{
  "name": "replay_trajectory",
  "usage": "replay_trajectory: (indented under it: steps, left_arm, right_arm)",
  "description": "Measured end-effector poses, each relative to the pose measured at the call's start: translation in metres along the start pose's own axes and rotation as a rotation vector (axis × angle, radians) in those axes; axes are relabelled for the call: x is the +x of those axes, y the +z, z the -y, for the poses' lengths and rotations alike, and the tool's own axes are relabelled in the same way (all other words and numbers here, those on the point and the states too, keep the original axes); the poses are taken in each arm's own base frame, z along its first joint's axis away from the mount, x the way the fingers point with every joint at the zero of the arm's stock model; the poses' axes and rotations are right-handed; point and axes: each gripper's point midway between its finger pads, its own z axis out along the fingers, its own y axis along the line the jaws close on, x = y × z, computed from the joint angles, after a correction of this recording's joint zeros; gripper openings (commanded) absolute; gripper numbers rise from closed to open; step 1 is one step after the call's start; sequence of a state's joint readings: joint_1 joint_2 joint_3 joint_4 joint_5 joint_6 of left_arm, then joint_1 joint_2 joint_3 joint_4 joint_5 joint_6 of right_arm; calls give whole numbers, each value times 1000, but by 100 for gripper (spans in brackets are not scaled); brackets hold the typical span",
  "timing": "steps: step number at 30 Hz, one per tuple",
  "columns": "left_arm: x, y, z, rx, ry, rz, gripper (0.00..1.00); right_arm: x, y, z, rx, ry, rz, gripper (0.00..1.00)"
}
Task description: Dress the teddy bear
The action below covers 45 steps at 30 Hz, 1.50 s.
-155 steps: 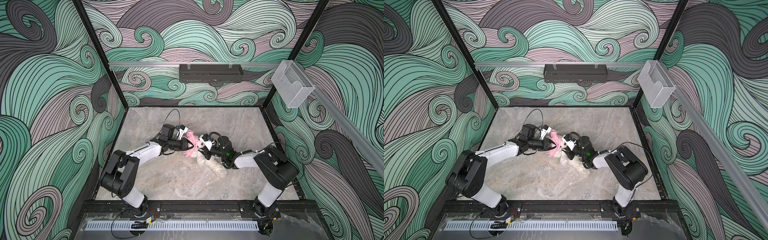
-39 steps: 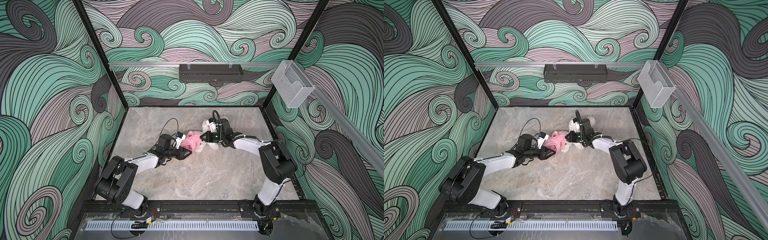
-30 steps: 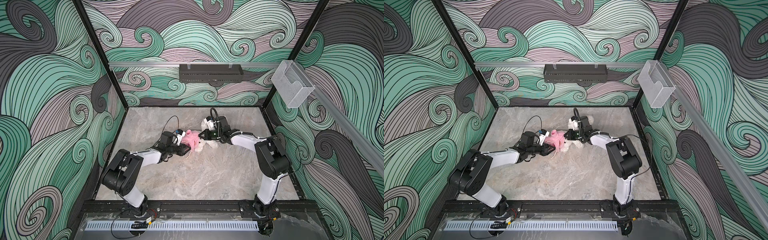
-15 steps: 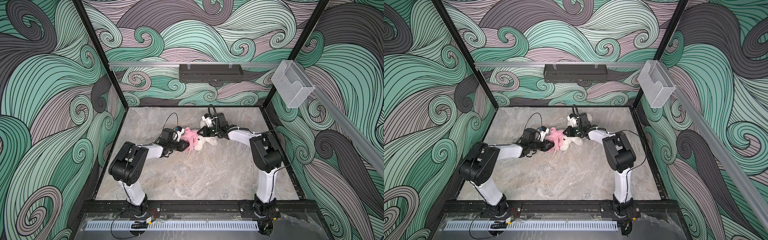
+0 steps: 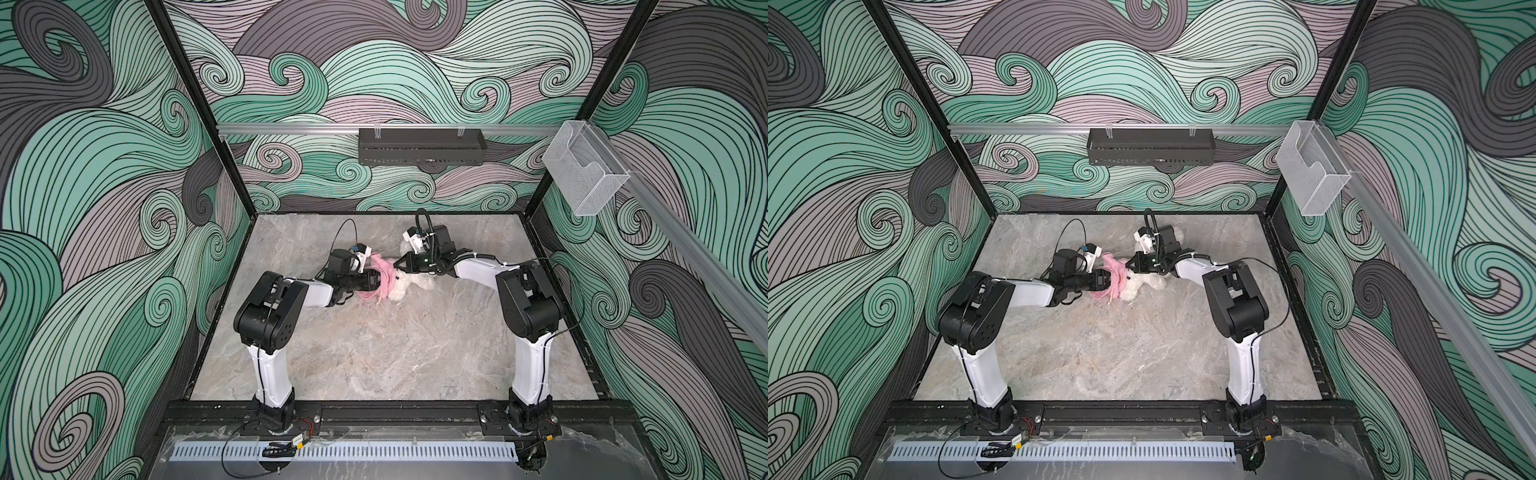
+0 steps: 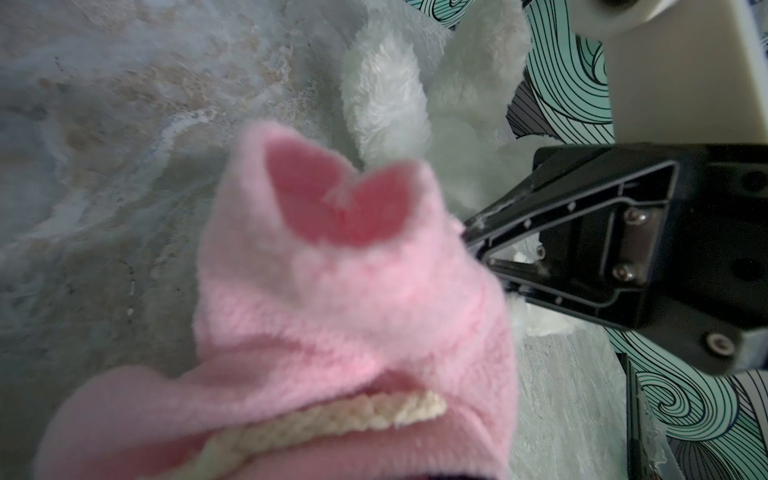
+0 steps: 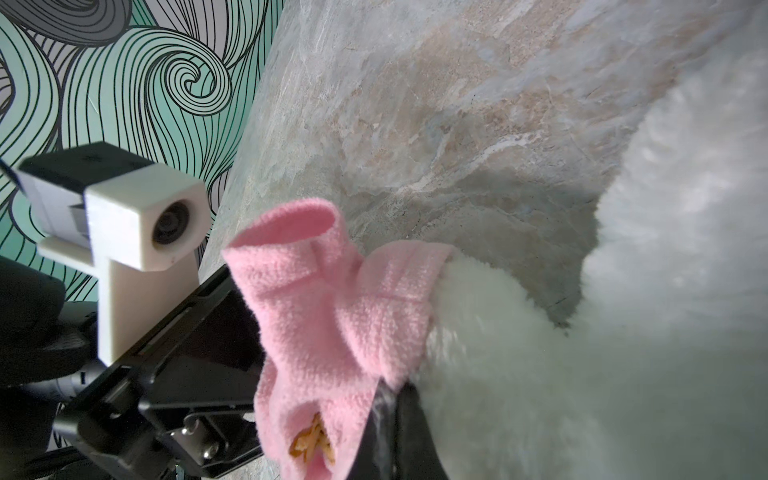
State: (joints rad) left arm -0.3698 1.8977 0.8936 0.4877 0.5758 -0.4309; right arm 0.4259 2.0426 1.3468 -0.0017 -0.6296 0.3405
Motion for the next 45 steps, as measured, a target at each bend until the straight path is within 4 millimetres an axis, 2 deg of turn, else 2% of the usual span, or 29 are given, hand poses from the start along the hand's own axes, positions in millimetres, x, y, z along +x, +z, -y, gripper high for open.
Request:
replay_trajectory:
  steps: [5,8,10,14,17,19,23,30,36,42,45]
  left_arm:
    - [-4,17,-1,16,-30,-7,52]
    - [-3,30,-1,28,-47,-13,52]
    - [-1,38,-1,37,-57,-15,49]
    - [-1,52,0,59,-81,-4,25]
    - [-2,56,3,70,-92,8,1]
    - [-3,56,4,75,-89,19,0]
    - [4,42,5,81,-78,39,0]
    - [24,-7,29,120,-11,36,0]
    - [36,-26,35,110,15,33,0]
    - [35,-43,37,72,0,74,0]
    - [32,-45,36,62,-37,77,0]
  right_arm:
    - [0,0,4,4,3,2,0]
    - [0,2,9,8,9,2,0]
    - [0,1,13,12,14,4,0]
    - [-1,1,17,18,17,8,0]
    - [-1,2,17,19,13,9,0]
    - [-2,0,18,23,5,12,0]
    - [-1,-12,18,56,-15,3,0]
    - [10,-61,9,202,-54,22,0]
    - [38,-60,18,240,-26,-28,0]
    - [46,-62,15,219,-28,-20,0]
    - [35,-58,3,165,-47,9,19]
